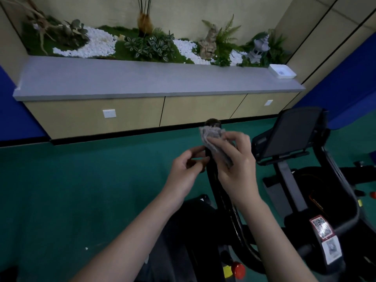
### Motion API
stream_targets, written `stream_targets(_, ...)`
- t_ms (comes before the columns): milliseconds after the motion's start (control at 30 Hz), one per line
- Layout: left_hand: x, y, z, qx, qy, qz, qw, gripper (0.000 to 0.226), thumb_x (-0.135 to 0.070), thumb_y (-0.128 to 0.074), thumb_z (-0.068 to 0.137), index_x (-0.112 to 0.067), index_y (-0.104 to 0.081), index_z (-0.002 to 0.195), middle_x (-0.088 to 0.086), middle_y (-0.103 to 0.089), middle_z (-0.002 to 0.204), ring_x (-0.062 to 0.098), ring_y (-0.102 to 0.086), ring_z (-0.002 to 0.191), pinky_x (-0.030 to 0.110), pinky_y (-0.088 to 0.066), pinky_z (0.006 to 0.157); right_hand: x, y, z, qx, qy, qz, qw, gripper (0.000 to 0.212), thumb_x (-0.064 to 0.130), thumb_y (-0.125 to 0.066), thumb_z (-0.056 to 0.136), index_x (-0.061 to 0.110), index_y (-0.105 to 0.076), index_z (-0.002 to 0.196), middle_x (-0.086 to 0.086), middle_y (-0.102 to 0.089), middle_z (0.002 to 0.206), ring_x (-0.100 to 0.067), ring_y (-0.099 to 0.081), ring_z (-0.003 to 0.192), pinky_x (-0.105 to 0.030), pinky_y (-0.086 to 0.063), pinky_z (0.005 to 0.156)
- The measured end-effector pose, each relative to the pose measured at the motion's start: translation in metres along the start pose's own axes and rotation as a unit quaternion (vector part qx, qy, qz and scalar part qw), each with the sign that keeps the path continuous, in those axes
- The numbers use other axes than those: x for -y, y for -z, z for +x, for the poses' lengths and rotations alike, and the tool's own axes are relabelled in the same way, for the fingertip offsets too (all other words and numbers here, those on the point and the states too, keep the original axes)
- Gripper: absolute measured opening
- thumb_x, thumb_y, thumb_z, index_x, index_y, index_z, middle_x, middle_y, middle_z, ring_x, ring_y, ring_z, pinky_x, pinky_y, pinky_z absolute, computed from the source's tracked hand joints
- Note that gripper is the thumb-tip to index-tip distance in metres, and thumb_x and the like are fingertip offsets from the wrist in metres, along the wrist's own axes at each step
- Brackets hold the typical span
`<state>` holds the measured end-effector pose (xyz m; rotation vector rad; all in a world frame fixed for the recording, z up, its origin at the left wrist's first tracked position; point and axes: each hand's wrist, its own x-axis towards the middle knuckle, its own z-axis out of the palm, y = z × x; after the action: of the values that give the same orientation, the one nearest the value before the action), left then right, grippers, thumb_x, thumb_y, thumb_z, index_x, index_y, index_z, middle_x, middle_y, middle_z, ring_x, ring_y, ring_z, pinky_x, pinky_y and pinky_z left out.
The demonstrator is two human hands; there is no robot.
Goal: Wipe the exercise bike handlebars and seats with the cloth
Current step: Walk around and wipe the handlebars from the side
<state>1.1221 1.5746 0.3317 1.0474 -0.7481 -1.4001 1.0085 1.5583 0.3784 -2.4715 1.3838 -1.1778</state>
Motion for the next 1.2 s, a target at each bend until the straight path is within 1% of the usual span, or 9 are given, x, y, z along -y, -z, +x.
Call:
stream_targets(100,0.006,0.0,-0.003,0.003,-0.002,-0.011,1.0,0.029,0.001,-0.057,0.09,-0.016,-0.065,0.112,0.001,-0.07,0.102,0.006,-0.066,0.092,0.027,-0.051,0.084,-0.004,0.008,0.008,-0.013,0.008,0.043,0.999,0.021,-0.001,-0.065,0.086,0.003,-0.07,0.106,-0.008,-0.057,0.103,-0.028,-0.057,0.096,-0.022,-0.045,0.084)
stream_targets(200,0.009,-0.002,-0.005,-0.009,0.001,-0.03,1.0,0.026,-0.007,-0.062,0.089,-0.023,-0.066,0.108,0.001,-0.069,0.106,0.014,-0.063,0.099,0.03,-0.05,0.086,-0.006,0.008,0.021,-0.022,0.04,0.047,0.998,0.018,-0.001,-0.066,0.085,0.003,-0.071,0.103,-0.003,-0.062,0.106,-0.025,-0.058,0.099,-0.026,-0.046,0.087)
stream_targets(500,0.02,-0.011,-0.012,-0.04,0.037,-0.065,0.996,0.018,-0.014,-0.072,0.081,-0.023,-0.07,0.096,-0.003,-0.071,0.098,0.004,-0.064,0.086,0.013,-0.048,0.079,-0.008,0.034,0.045,0.103,0.156,0.042,0.981,0.015,0.005,-0.071,0.085,0.001,-0.072,0.099,-0.006,-0.07,0.1,-0.024,-0.062,0.097,-0.029,-0.049,0.086)
stream_targets(633,0.022,-0.019,-0.016,-0.063,0.027,-0.091,0.993,0.021,-0.013,-0.073,0.08,-0.011,-0.071,0.1,-0.006,-0.071,0.087,-0.004,-0.064,0.076,0.006,-0.046,0.073,-0.002,0.032,0.078,0.226,0.264,-0.042,0.937,0.014,0.008,-0.063,0.09,0.002,-0.07,0.1,-0.007,-0.07,0.098,-0.028,-0.063,0.095,-0.045,-0.044,0.092)
stream_targets(733,0.024,-0.022,-0.016,-0.086,0.033,-0.111,0.99,0.021,-0.013,-0.075,0.078,-0.01,-0.071,0.098,-0.008,-0.07,0.083,-0.005,-0.064,0.073,0.003,-0.044,0.07,-0.003,0.033,0.087,0.302,0.297,-0.072,0.903,0.014,0.007,-0.061,0.09,0.002,-0.07,0.099,-0.009,-0.07,0.094,-0.029,-0.063,0.092,-0.04,-0.035,0.102)
stream_targets(833,0.026,-0.023,-0.015,-0.09,0.036,-0.125,0.987,0.018,-0.015,-0.076,0.077,-0.016,-0.071,0.094,-0.012,-0.07,0.079,-0.005,-0.065,0.073,0.003,-0.044,0.068,0.001,0.035,0.091,0.371,0.33,-0.065,0.866,0.014,0.004,-0.063,0.088,-0.002,-0.07,0.099,-0.012,-0.07,0.093,-0.03,-0.062,0.089,-0.028,-0.045,0.082)
stream_targets(933,0.027,-0.023,-0.016,-0.09,0.042,-0.128,0.987,0.014,-0.02,-0.077,0.076,-0.024,-0.071,0.088,-0.016,-0.071,0.075,-0.003,-0.066,0.077,0.005,-0.044,0.07,0.008,0.034,0.102,0.393,0.336,-0.053,0.854,0.015,0.005,-0.063,0.088,0.001,-0.07,0.101,-0.008,-0.07,0.095,-0.025,-0.062,0.09,-0.017,-0.04,0.08)
stream_targets(1067,0.029,-0.023,-0.015,-0.089,0.051,-0.124,0.987,0.015,-0.024,-0.078,0.076,-0.025,-0.071,0.089,-0.019,-0.071,0.073,-0.007,-0.065,0.076,0.01,-0.04,0.074,0.016,0.027,0.116,0.344,0.33,-0.048,0.878,0.015,0.009,-0.062,0.091,0.005,-0.071,0.101,-0.009,-0.07,0.093,-0.026,-0.062,0.089,-0.03,-0.046,0.078)
stream_targets(1200,0.031,-0.023,-0.014,-0.085,0.048,-0.127,0.987,0.012,-0.023,-0.077,0.077,-0.027,-0.07,0.086,-0.02,-0.071,0.072,-0.008,-0.064,0.074,0.01,-0.041,0.075,0.014,0.019,0.109,0.407,0.342,-0.105,0.84,0.014,0.006,-0.062,0.09,0.003,-0.072,0.098,-0.008,-0.072,0.094,-0.027,-0.064,0.09,-0.028,-0.046,0.079)
